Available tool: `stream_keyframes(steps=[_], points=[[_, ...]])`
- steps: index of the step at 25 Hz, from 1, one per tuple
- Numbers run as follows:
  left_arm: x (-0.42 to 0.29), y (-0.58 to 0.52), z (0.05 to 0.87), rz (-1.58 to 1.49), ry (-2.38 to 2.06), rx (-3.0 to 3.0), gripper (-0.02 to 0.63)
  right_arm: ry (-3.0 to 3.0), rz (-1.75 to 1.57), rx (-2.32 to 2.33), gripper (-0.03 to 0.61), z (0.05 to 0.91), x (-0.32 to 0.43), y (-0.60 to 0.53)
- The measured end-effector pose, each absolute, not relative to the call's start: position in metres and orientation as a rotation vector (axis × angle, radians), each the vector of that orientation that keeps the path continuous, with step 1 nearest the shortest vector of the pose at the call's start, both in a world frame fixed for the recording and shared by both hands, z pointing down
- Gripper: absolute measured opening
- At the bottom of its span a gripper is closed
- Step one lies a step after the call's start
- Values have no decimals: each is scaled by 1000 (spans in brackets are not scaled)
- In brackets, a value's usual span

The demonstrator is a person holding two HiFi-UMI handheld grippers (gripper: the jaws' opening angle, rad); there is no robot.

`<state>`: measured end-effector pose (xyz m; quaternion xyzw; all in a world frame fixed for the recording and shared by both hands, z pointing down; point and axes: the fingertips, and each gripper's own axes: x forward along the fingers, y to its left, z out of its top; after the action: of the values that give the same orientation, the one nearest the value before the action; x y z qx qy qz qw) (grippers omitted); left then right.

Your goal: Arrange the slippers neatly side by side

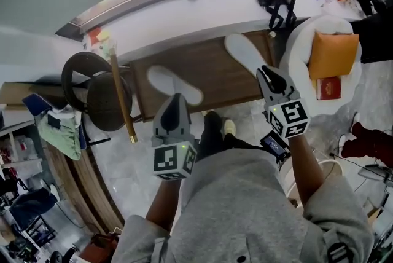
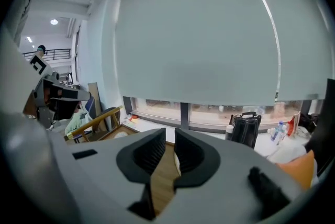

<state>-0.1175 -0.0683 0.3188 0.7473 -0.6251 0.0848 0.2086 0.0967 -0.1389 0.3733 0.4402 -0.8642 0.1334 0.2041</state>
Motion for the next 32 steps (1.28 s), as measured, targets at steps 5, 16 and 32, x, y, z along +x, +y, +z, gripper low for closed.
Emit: stream_keyframes(steps=[5, 16, 32], points=[[-130, -91, 341, 259, -1714, 2060, 15, -2334, 400, 1222, 69, 414, 99, -167], [-153, -134, 407, 318, -1625, 2014, 15, -2137, 446, 1150, 106, 529, 108, -210], [-169, -150, 484, 350, -1565, 1906, 15, -2019, 505, 1055, 63, 612, 118, -225]])
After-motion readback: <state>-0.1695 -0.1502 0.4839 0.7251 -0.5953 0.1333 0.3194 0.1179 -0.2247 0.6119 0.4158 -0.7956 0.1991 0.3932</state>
